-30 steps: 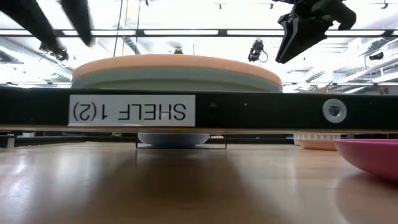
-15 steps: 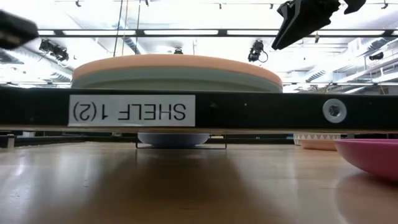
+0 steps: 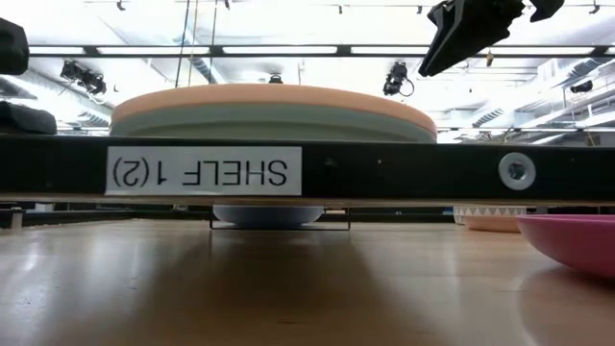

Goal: Place and stack plates onto a shelf
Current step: Stack the gray plate on top of the light orange plate on the shelf

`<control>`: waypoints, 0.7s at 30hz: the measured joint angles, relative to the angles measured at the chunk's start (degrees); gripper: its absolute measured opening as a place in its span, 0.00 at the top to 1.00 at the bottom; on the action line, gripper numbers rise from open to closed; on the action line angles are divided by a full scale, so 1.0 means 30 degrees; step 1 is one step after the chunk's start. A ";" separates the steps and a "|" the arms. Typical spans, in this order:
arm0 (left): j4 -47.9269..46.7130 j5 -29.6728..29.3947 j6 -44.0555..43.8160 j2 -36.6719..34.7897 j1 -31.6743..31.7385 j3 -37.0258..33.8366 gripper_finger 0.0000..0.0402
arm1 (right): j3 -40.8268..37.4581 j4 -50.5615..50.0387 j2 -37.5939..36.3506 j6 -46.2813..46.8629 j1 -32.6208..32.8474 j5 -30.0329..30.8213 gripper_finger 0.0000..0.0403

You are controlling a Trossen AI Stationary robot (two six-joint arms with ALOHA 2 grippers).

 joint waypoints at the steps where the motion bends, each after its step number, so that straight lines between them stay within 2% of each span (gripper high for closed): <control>1: 0.0022 0.0173 0.0319 -0.0005 0.0000 0.0000 0.71 | 0.0000 -0.0007 0.0000 0.0000 0.0000 0.0000 0.74; 6: -0.0164 0.1158 0.1696 -0.0289 0.0000 -0.0007 0.95 | 0.0000 -0.0007 0.0000 0.0036 0.0000 0.0012 0.74; 9: -0.0664 0.1277 0.1793 -0.0999 -0.0015 -0.0044 0.96 | 0.0000 -0.0007 0.0000 0.0044 0.0000 0.0016 0.74; 13: -0.2164 0.0702 0.1495 -0.3243 -0.0030 -0.0044 0.96 | 0.0000 -0.0007 0.0000 0.0044 0.0000 0.0029 0.74; 17: -0.4620 -0.1102 0.0242 -0.6263 0.0097 -0.0044 0.96 | 0.0000 0.0004 0.0000 0.0051 0.0000 0.0036 0.74; 21: -0.6509 -0.2416 -0.1833 -0.8917 0.1264 -0.0044 0.96 | 0.0000 0.0034 0.0000 0.0051 -0.0007 0.0044 0.74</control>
